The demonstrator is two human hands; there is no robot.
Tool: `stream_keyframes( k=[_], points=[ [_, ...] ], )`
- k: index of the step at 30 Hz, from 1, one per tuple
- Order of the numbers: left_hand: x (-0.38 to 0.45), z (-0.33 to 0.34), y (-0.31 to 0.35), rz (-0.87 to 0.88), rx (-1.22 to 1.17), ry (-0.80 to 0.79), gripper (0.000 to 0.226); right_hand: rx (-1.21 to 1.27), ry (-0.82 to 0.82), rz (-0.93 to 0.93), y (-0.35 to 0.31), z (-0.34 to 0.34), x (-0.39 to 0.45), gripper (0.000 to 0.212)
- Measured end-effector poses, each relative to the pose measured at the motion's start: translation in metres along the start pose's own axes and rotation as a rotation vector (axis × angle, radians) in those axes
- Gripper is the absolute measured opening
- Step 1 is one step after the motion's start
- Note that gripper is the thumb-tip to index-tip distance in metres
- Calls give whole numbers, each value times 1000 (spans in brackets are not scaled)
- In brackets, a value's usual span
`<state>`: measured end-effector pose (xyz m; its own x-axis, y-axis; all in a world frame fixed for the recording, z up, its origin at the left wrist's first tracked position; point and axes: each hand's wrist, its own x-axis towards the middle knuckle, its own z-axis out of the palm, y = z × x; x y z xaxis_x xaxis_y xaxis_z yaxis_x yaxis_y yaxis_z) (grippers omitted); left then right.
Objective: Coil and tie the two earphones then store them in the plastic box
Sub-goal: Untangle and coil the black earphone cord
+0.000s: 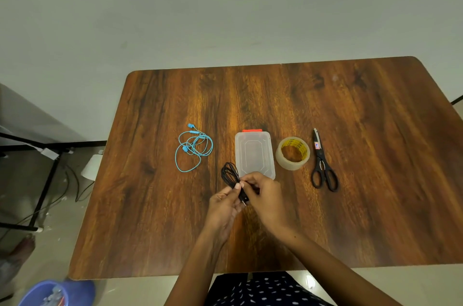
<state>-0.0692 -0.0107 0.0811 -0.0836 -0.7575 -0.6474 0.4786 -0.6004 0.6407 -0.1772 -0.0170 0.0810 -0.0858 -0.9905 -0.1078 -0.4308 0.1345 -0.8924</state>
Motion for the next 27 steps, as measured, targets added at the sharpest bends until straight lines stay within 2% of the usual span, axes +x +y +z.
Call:
stream_keyframes(
  k=[3,7,11,14,17,22,27],
  points=[
    [0,-2,-3,-4,46,-5,23,73,-25,53,4,1,0,12],
    [1,-8,-2,-37,48,-2,23,132,-239,81,11,2,-1,24],
    [-1,-15,2,-140,28,-116,26,115,-310,-6,17,-1,-4,33],
    [1,-15,4,-223,25,-177,29,30,-266,-68,19,-5,-1,29],
    [1,-12,7,-208,46,-180,25,-52,-208,-181,19,-6,0,24],
    [2,-3,4,-51,-71,-13,19,35,-143,-205,13,-6,-1,25],
    [0,5,1,-4,-200,41,20,135,-110,-170,10,-6,0,25]
  ],
)
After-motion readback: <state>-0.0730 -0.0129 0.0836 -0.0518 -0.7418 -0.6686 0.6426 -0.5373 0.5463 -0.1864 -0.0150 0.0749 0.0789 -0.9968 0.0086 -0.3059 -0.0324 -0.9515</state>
